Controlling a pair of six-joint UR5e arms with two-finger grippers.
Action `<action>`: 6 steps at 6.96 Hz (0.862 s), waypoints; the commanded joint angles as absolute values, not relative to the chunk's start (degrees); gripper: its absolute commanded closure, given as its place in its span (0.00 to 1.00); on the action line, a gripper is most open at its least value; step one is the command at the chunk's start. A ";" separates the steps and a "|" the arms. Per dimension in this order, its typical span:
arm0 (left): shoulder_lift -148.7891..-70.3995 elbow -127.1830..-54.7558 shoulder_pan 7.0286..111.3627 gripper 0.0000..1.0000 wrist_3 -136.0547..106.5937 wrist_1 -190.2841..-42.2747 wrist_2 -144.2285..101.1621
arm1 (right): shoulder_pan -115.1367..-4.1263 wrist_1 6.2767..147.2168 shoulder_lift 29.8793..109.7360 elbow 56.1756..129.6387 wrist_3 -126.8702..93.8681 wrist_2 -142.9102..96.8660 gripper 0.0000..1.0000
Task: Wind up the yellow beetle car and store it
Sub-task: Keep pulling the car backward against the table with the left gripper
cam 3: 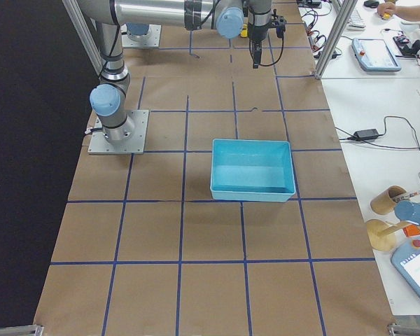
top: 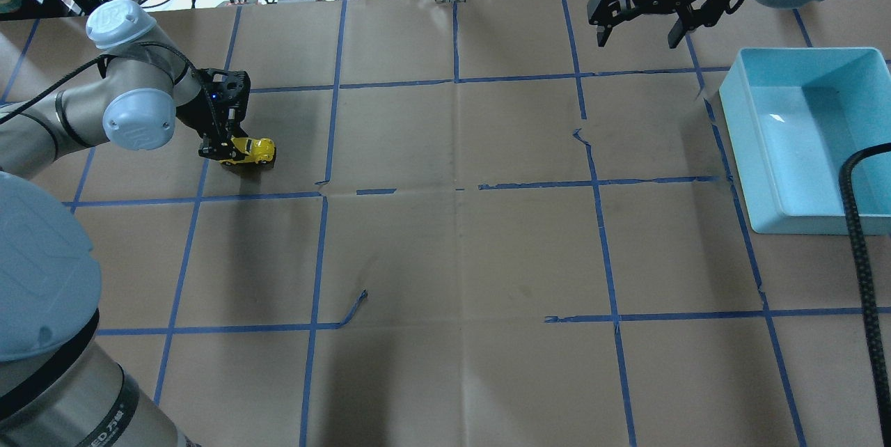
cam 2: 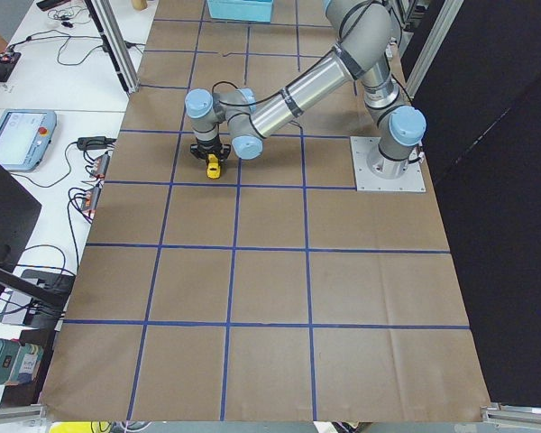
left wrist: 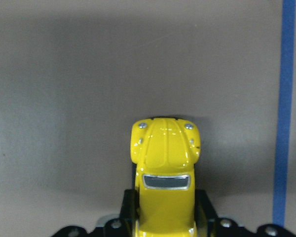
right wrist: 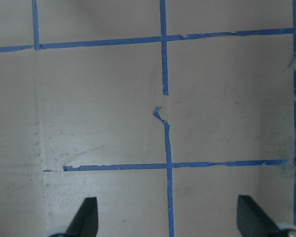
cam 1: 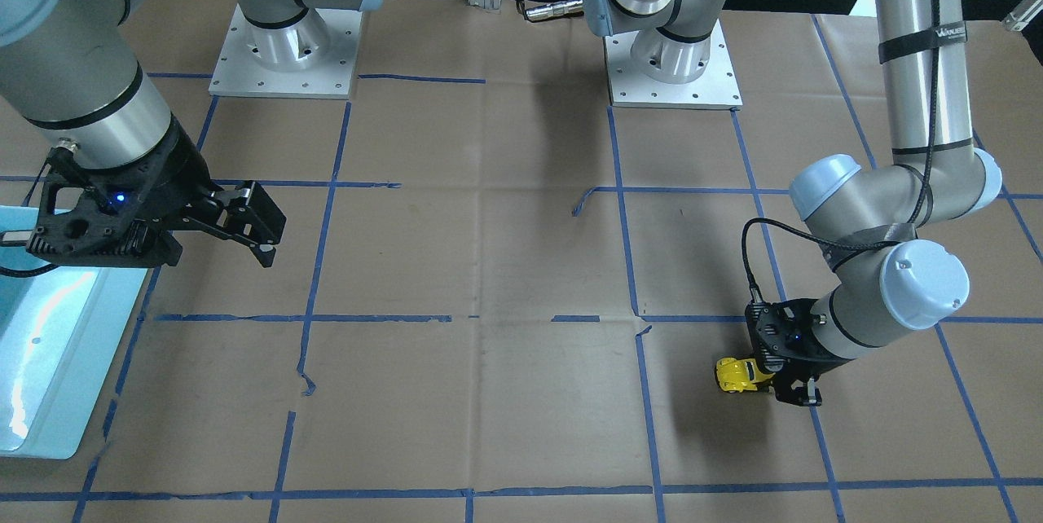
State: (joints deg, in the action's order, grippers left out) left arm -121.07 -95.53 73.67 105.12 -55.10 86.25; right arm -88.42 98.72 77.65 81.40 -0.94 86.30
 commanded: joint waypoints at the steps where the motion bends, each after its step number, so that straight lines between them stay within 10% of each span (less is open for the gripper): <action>1: -121.20 -95.54 73.39 1.00 105.12 -55.11 86.31 | -88.42 98.88 77.61 81.39 -0.97 85.69 0.00; 6: -121.20 -95.45 73.30 1.00 107.49 -55.02 86.22 | -88.42 98.88 77.69 81.39 -0.97 85.69 0.00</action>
